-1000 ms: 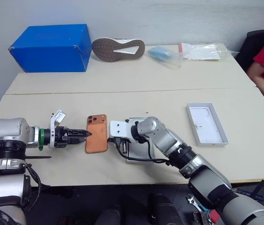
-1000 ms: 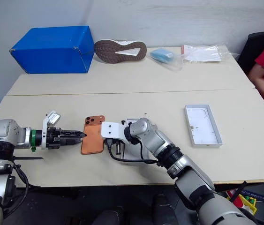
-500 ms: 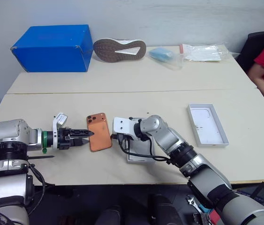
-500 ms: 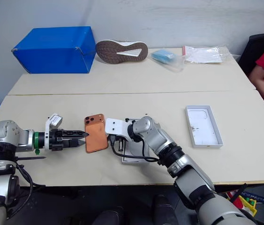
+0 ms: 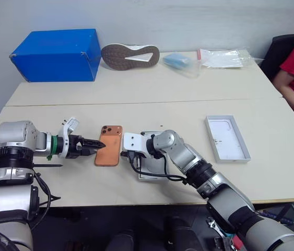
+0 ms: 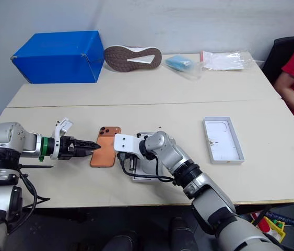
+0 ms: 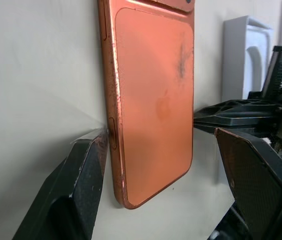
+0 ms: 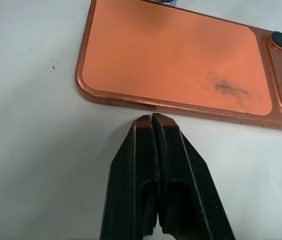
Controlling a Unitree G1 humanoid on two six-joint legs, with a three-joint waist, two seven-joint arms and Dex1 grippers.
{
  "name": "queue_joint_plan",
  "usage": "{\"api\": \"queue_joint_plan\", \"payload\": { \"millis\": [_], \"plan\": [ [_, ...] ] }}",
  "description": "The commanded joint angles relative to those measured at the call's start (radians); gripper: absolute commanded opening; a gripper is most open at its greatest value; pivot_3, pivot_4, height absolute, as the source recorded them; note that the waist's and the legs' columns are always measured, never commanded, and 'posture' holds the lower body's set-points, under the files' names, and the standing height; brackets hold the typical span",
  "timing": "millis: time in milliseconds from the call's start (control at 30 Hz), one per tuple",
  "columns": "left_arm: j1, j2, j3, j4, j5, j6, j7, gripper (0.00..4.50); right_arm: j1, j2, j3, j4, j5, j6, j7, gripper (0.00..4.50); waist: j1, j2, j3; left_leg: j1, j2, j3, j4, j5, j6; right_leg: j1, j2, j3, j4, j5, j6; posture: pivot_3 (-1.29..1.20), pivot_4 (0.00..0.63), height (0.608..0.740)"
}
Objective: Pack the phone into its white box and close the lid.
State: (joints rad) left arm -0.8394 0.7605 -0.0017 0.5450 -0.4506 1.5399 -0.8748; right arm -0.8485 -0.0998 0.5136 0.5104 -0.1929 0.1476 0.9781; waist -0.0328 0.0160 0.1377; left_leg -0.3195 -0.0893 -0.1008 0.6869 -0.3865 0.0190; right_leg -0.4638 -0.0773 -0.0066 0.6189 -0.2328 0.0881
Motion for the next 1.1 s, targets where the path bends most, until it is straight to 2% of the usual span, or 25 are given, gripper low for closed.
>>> {"api": "queue_joint_plan", "payload": {
  "millis": [33,267,533,667,933,967,1000,1100],
  "plan": [
    [-0.026,0.008,-0.083,0.02,0.035,-0.031,0.016,3.59,-0.009,0.009,0.007,-0.002,-0.008,-0.02,-0.004,0.0,0.002,0.0,0.0,0.0,0.0,0.0,0.0,0.0,0.0,0.0,0.0,0.0,0.0,0.0,0.0,0.0,0.15,0.74],
    [-0.035,-0.027,-0.195,0.061,0.019,-0.066,-0.053,3.59,-0.012,0.023,0.003,0.002,-0.007,-0.016,-0.006,0.0,0.006,0.0,0.0,0.0,-0.001,0.0,-0.002,0.002,-0.001,0.001,0.0,0.001,-0.002,-0.001,-0.001,0.0,0.15,0.74],
    [0.032,-0.099,-0.119,0.138,-0.055,-0.098,-0.201,3.59,-0.001,0.025,0.004,-0.01,-0.008,-0.007,-0.005,0.0,0.009,0.0,0.0,0.001,-0.002,-0.001,-0.003,0.003,0.0,0.003,-0.001,0.0,-0.002,-0.001,-0.001,0.0,0.15,0.74],
    [0.029,-0.077,-0.077,0.158,-0.097,-0.075,-0.283,3.59,0.009,0.016,0.005,-0.024,-0.009,-0.004,0.002,0.0,0.005,-0.001,0.0,0.0,-0.003,-0.001,-0.003,0.003,0.001,0.001,-0.001,0.0,-0.004,-0.001,-0.001,0.0,0.15,0.74],
    [0.027,-0.038,-0.113,0.191,-0.058,-0.115,-0.309,3.59,0.012,-0.004,0.003,-0.024,-0.013,-0.012,0.003,0.0,0.001,-0.002,0.0,-0.002,-0.001,-0.001,-0.004,0.003,0.0,0.0,0.0,0.0,-0.007,-0.001,-0.001,0.0,0.15,0.74],
    [0.02,-0.034,-0.109,0.199,-0.058,-0.116,-0.313,3.2,0.013,-0.006,0.003,-0.026,-0.014,-0.014,0.002,0.0,0.0,-0.002,0.0,-0.002,-0.001,-0.001,-0.004,0.003,0.0,0.0,0.0,0.0,-0.008,-0.001,-0.001,0.0,0.15,0.74],
    [0.013,-0.03,-0.104,0.207,-0.06,-0.115,-0.317,3.02,0.015,-0.007,0.004,-0.028,-0.014,-0.015,0.001,0.0,0.0,-0.002,0.0,-0.002,-0.001,-0.001,-0.004,0.003,0.0,0.0,0.0,0.0,-0.008,-0.001,-0.001,0.0,0.15,0.74],
    [0.001,-0.02,-0.108,0.218,-0.059,-0.116,-0.33,2.08,0.018,-0.008,0.001,-0.033,-0.013,-0.02,-0.002,0.0,-0.001,-0.004,0.002,-0.003,-0.001,-0.001,-0.004,0.003,0.0,-0.001,0.0,0.0,-0.008,-0.001,-0.001,0.0,0.15,0.74]
  ]
}}
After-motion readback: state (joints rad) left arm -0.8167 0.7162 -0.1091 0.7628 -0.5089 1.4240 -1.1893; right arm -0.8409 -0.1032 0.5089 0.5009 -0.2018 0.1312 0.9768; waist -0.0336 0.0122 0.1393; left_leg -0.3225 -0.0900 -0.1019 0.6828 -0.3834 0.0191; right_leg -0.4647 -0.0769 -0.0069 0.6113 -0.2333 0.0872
